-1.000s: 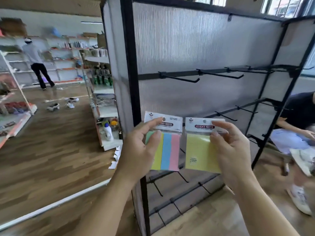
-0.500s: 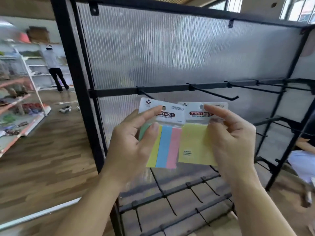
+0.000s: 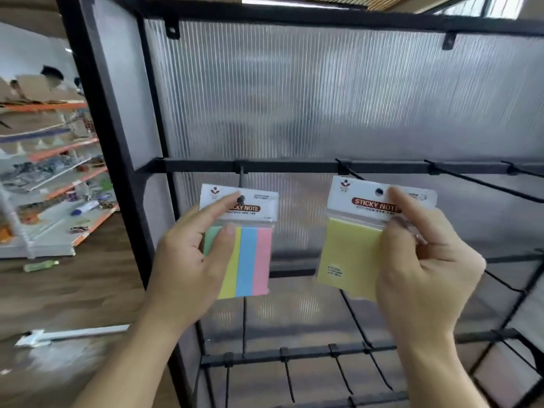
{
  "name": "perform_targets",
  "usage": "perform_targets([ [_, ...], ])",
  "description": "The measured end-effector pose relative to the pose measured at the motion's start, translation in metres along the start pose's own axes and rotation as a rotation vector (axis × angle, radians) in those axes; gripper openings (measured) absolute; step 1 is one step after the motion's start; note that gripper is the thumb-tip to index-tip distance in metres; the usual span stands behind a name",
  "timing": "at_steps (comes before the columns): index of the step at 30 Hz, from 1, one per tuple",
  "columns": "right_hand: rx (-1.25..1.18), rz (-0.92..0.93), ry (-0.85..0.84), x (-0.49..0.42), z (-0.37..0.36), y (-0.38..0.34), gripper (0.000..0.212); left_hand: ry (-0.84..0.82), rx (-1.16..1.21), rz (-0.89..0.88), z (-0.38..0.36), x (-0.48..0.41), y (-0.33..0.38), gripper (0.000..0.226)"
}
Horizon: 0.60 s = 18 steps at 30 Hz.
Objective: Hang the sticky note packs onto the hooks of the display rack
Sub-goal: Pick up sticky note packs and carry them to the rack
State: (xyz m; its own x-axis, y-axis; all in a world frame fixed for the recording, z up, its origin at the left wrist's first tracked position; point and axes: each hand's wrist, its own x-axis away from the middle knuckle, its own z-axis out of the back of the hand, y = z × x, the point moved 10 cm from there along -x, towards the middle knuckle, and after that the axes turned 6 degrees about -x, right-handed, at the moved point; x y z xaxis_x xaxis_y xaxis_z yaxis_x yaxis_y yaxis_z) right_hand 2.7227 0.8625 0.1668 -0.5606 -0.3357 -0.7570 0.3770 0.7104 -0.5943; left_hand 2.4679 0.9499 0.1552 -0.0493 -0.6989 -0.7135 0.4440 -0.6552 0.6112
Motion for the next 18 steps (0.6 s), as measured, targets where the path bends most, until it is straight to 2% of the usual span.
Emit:
perform_targets([
  [4, 0.007, 0.006, 0.040, -0.006, 0.018, 0.011, 0.040, 0.027, -0.016, 0.068, -0.004, 0.002, -0.007, 0.032],
  [9, -0.010, -0.092, 0.026, -0.013, 0.031, 0.037, 0.040, 0.057, -0.022, 0.102, -0.010, 0.004, 0.002, 0.034],
  [18, 0.036, -0.179, -0.138, -0.023, 0.020, 0.072, 0.035, 0.063, 0.064, 0.190, -0.019, 0.000, -0.019, 0.033],
])
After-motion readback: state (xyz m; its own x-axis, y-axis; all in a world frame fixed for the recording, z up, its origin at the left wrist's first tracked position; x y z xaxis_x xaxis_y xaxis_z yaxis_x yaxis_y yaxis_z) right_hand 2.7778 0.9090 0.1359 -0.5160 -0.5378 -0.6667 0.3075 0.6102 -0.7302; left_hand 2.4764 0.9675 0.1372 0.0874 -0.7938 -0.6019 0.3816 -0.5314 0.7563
